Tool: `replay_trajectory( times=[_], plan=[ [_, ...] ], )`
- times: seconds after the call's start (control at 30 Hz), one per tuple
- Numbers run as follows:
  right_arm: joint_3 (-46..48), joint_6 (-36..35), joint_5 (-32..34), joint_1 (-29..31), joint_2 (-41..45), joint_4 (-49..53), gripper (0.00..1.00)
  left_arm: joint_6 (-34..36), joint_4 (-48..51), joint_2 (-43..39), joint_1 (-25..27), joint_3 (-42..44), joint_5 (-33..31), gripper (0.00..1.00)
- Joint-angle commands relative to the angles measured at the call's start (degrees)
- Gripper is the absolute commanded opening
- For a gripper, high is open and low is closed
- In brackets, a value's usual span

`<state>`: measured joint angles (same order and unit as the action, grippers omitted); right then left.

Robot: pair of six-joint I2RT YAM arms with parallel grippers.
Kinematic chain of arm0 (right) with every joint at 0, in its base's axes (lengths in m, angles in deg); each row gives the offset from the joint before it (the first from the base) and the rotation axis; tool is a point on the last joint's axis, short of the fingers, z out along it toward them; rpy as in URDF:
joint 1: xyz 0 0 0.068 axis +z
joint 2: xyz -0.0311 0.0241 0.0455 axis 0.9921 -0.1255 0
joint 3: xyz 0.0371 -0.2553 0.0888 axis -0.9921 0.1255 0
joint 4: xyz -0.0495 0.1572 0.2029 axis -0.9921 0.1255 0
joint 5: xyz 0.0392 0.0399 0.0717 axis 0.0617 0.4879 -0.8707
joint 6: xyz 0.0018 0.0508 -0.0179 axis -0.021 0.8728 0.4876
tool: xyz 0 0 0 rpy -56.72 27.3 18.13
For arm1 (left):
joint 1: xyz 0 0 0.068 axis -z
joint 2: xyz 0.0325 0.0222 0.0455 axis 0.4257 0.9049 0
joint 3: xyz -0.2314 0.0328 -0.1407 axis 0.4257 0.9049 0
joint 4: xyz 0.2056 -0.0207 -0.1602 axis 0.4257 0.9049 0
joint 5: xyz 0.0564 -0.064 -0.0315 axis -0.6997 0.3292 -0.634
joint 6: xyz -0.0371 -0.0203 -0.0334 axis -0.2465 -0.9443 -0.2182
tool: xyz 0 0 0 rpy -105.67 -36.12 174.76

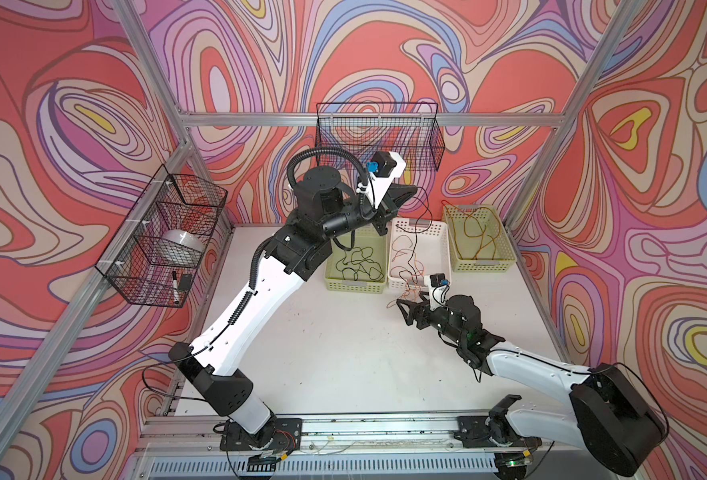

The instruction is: Untangle the cables

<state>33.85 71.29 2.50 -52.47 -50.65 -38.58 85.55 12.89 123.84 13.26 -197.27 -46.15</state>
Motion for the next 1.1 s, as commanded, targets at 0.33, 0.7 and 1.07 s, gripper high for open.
replay_trajectory(
  times=[0.33, 0.7, 1.07],
  plan=[
    [-2.82, 3.63, 4.17, -0.02, -8.50, -4.82, 0.00, 0.77, 6.34, 1.45, 0.61, -7.91, 0.80, 0.00],
    [2.50, 17.30, 0.80, -0.02, -13.37, 0.64, 0.00, 1.24, 9.49, 7.63, -5.23, -20.38, -1.32, 0.00],
    [2.04, 14.80, 5.96, -0.05, -1.94, 14.14, 0.00, 1.58, 8.29, 12.74, -11.42, -14.98, -3.36, 0.00]
  ],
)
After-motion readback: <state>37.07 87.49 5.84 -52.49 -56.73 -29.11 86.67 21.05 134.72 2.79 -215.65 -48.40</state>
